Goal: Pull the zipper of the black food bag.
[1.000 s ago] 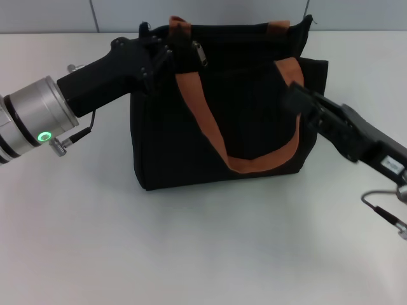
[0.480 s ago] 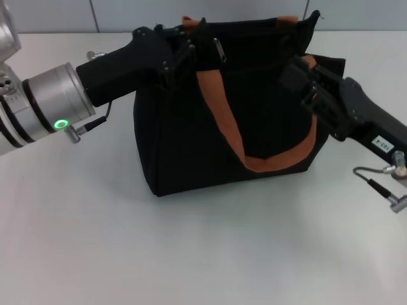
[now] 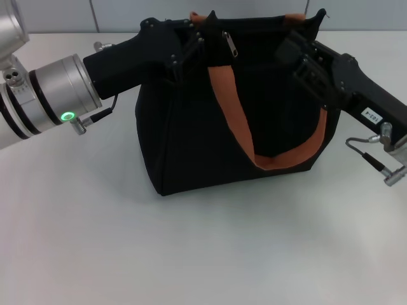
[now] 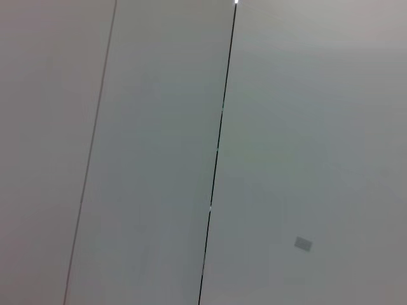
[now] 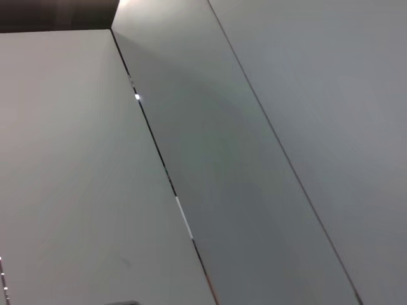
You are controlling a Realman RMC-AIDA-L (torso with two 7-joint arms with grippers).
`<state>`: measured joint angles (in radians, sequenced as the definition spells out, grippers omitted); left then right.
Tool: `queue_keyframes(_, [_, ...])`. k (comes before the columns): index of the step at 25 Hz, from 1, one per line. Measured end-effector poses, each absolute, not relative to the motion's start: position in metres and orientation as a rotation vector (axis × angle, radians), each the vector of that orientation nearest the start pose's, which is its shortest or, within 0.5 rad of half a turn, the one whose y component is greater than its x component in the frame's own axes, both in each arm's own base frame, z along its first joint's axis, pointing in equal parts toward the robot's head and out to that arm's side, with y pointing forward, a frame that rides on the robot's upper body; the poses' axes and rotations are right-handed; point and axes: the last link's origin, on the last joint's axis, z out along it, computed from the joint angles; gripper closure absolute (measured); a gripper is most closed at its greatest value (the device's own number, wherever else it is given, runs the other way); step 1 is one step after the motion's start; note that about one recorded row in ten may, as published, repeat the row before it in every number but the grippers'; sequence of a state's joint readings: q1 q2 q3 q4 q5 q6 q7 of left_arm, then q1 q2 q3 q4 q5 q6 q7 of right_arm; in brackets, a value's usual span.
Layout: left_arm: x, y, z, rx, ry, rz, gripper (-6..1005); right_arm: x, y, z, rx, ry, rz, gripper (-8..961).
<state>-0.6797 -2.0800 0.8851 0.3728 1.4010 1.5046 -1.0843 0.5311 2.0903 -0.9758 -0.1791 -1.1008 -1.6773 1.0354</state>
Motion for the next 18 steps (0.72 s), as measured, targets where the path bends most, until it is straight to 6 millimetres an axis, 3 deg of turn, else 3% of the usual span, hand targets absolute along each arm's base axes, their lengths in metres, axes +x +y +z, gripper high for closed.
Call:
queue_keyframes(11, [-0.179,0.372,-0.017,-2.459,-0.314,-1.245,955,0.215,0.341,-0.026,-2.238,0.652,1.444,680])
queue_keyframes(18, [-0.169,0.377,-0.016,-2.465,-0.25,-1.243,952,0.209,0.35,-0.029,-2.264,0.812,1.465,681])
